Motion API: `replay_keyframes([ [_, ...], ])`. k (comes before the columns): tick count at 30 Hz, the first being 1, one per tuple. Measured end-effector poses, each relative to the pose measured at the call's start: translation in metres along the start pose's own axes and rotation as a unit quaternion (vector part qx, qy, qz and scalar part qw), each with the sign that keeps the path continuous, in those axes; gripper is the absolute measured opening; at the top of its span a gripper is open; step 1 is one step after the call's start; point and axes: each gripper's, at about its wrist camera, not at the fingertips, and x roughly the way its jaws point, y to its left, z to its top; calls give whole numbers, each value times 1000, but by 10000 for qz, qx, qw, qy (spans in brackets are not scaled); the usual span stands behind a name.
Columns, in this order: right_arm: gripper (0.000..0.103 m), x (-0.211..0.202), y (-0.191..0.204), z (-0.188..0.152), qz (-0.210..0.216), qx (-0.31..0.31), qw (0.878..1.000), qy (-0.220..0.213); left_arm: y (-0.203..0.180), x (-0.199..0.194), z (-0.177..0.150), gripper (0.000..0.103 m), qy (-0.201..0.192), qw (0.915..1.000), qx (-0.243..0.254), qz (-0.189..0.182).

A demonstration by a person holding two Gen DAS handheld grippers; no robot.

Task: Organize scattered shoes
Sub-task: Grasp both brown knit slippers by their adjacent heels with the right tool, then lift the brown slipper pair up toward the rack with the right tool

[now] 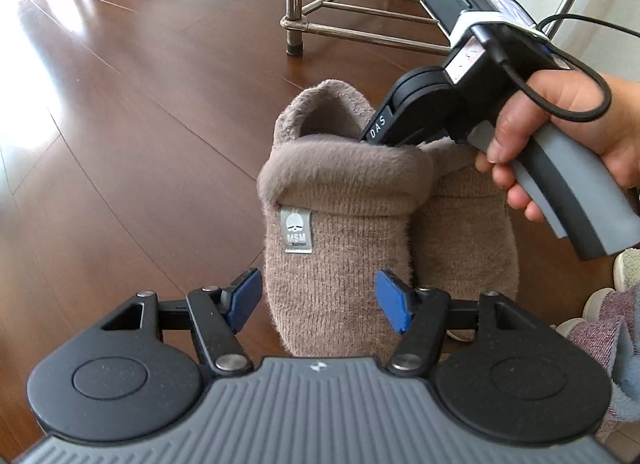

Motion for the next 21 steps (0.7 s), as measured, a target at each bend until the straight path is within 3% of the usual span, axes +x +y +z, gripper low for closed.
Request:
replay_keyframes([
  [2,53,3,4,-3,-129,-61,9999,-45,2,1,-1,65,-8,10000,-25,-17],
  [4,56,7,9,-6,-284,-208,9993,-78,2,2,0,65,-6,10000,-43,-27],
  [5,41,10,11,-6,-287,-274,9992,-106,2,3,-1,65,1,10000,-55,-27],
  [8,30,14,18,-9,-311,-433,9984,-197,1,5,-2,65,29,9999,-93,-27],
  [12,27,2,22,-25,-133,-761,9949,-654,-3,2,-2,65,37,9999,-116,-65],
  [21,26,-78,12,-55,-22,-849,9818,-1698,-14,-13,6,65,-42,9997,-192,-133],
])
